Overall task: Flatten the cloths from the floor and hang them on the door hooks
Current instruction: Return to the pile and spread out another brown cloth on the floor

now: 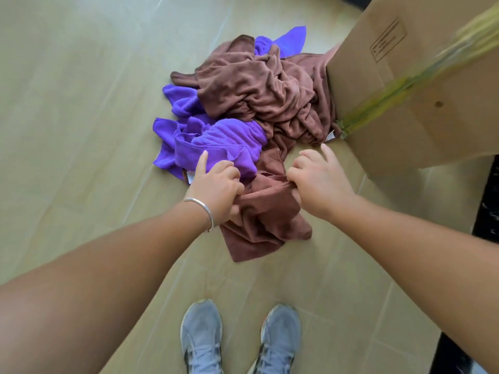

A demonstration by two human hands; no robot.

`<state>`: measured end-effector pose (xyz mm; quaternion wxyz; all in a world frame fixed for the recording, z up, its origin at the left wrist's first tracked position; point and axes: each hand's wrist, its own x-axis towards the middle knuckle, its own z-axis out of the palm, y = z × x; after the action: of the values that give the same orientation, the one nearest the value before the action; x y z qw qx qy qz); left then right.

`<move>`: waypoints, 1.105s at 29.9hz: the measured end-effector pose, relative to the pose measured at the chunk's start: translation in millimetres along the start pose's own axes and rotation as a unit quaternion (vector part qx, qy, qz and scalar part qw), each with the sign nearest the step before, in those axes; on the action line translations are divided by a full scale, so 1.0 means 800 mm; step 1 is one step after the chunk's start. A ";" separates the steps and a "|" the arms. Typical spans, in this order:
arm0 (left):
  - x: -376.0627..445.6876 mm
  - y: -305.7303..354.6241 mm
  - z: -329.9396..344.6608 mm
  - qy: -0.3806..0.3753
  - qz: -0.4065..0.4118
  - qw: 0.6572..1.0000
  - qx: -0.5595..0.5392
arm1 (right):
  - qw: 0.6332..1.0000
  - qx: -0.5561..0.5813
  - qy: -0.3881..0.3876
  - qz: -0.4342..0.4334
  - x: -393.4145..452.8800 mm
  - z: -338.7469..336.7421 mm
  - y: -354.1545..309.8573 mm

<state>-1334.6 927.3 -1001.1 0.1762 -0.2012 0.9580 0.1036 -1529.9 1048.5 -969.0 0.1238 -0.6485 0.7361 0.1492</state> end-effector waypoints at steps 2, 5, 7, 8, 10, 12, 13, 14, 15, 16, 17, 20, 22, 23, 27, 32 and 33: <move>-0.042 -0.016 -0.036 -0.009 -0.023 1.000 0.013 | 0.999 -0.013 0.014 -0.032 -0.006 -0.056 -0.017; -0.105 -0.050 -0.097 -0.008 -0.066 0.998 0.022 | 0.996 -0.025 0.038 -0.079 0.000 -0.144 -0.046; -0.146 -0.082 -0.138 -0.010 -0.101 0.994 0.030 | 0.993 -0.030 0.057 -0.101 0.012 -0.204 -0.068; -0.168 -0.100 -0.157 -0.010 -0.124 0.992 0.033 | 0.991 -0.034 0.068 -0.112 0.020 -0.234 -0.080; -0.214 -0.141 -0.194 -0.019 -0.174 0.983 0.051 | 0.986 -0.040 0.090 -0.133 0.040 -0.294 -0.107; -0.261 -0.184 -0.227 -0.020 -0.224 0.972 0.064 | 0.982 -0.050 0.106 -0.150 0.061 -0.350 -0.137; -0.284 -0.204 -0.242 -0.014 -0.248 0.967 0.063 | 0.980 -0.059 0.110 -0.157 0.072 -0.375 -0.153; -0.308 -0.224 -0.257 -0.004 -0.271 0.961 0.060 | 0.978 -0.063 0.115 -0.162 0.082 -0.399 -0.171; -0.331 -0.242 -0.271 0.006 -0.292 0.955 0.055 | 0.977 -0.060 0.119 -0.165 0.093 -0.421 -0.191; -0.355 -0.259 -0.285 0.017 -0.313 0.948 0.049 | 0.976 -0.054 0.123 -0.170 0.102 -0.442 -0.212; -0.379 -0.274 -0.297 0.026 -0.332 0.942 0.043 | 0.975 -0.049 0.128 -0.177 0.110 -0.462 -0.234; -0.453 -0.317 -0.330 0.046 -0.386 0.921 0.035 | 0.966 -0.041 0.152 -0.207 0.129 -0.518 -0.305; -0.509 -0.339 -0.345 0.054 -0.419 0.906 0.036 | 0.958 -0.048 0.168 -0.227 0.137 -0.550 -0.358; -0.537 -0.348 -0.352 0.060 -0.434 0.898 0.037 | 0.954 -0.048 0.177 -0.237 0.139 -0.562 -0.384; -0.644 -0.362 -0.364 0.116 -0.473 0.873 0.024 | 0.942 -0.031 0.186 -0.277 0.139 -0.589 -0.475; -0.714 -0.316 -0.345 0.183 -0.418 0.890 -0.005 | 0.933 -0.010 0.163 -0.321 0.124 -0.552 -0.526; -0.716 -0.300 -0.335 0.178 -0.400 0.899 -0.015 | 0.934 0.003 0.158 -0.320 0.118 -0.533 -0.529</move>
<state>-821.8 839.6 -568.8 0.0263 -0.5850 0.8106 0.0011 -1118.0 751.4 -635.3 0.0489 -0.8646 0.5000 -0.0049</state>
